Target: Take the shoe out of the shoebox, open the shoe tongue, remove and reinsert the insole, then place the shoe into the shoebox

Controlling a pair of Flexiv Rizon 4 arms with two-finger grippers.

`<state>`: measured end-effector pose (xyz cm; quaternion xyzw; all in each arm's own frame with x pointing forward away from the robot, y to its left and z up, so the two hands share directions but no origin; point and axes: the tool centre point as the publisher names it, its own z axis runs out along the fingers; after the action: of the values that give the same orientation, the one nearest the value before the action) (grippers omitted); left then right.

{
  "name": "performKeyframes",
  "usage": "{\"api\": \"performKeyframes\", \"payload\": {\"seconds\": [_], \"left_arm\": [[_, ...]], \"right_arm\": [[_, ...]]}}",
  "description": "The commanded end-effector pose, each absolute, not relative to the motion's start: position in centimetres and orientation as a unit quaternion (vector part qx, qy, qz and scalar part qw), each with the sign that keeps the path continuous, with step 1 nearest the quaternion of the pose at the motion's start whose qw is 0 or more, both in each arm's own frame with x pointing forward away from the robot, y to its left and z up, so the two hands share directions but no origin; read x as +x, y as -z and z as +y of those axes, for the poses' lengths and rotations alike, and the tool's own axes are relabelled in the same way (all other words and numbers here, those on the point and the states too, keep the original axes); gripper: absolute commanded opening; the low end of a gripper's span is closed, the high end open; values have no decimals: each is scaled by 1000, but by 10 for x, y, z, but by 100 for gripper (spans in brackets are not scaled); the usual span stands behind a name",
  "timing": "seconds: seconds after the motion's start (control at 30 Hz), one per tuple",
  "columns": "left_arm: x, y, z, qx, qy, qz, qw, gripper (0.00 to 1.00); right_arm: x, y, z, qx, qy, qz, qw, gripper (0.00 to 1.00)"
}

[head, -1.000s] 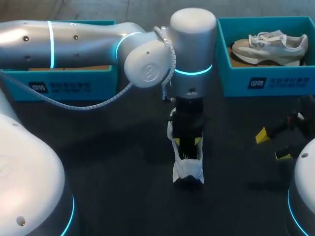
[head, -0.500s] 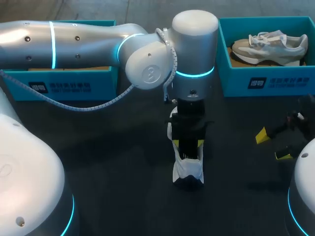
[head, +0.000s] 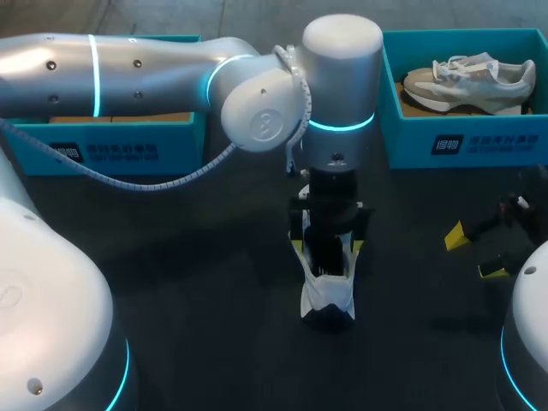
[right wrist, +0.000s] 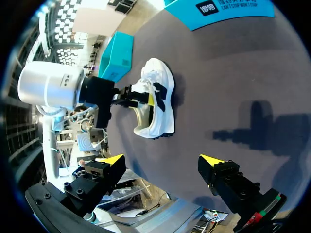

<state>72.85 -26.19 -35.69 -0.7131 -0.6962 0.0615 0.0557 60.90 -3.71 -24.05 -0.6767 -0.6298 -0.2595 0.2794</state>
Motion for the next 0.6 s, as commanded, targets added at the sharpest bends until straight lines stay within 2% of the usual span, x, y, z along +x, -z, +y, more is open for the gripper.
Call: {"api": "performKeyframes", "payload": {"seconds": [0.03, 0.6], "left_arm": [[732, 356, -259, -712, -63, -697, 53, 100], [760, 354, -256, -697, -58, -713, 50, 100]], "right_arm": [[607, 240, -37, -678, 259, -629, 278, 100], [607, 240, -37, -678, 259, -629, 278, 100]]}}
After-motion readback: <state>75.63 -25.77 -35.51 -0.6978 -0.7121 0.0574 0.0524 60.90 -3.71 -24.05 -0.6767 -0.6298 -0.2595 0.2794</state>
